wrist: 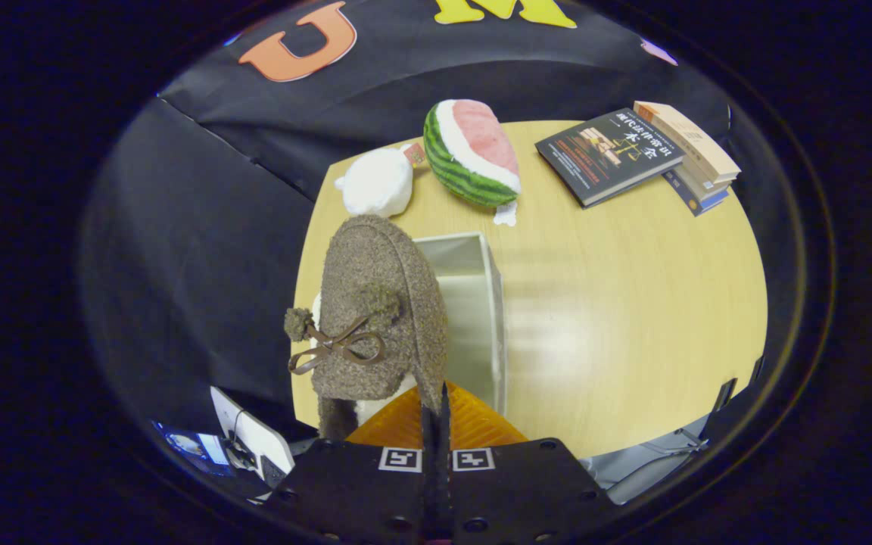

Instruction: Open the storage box then place both shoes into the box .Put the left shoe in first, then the right shoe, with the right side of both shoes facing outward in a uniform manner.

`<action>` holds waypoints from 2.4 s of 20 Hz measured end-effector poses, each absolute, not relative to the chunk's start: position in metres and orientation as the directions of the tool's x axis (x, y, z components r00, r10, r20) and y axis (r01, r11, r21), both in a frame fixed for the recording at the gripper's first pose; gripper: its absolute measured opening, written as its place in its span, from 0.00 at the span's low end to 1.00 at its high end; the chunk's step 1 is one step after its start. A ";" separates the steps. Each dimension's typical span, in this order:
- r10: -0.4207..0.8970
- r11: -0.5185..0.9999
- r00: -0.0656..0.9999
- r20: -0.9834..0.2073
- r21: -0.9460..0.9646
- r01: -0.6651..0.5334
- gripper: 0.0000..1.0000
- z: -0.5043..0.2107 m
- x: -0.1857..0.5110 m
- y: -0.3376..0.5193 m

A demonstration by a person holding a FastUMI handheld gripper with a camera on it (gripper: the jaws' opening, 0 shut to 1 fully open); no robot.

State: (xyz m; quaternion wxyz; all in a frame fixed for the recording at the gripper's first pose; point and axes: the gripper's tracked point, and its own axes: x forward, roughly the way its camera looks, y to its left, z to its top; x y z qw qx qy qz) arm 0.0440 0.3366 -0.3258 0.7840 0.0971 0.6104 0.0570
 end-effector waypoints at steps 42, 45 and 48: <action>-0.027 1.000 0.661 -0.750 -0.028 0.009 0.96 -0.223 0.002 0.246; -0.017 0.999 0.744 -0.668 -0.036 -0.009 0.96 -0.183 -0.018 0.216; -0.016 1.000 0.836 -0.548 -0.023 0.004 0.96 -0.142 -0.038 0.179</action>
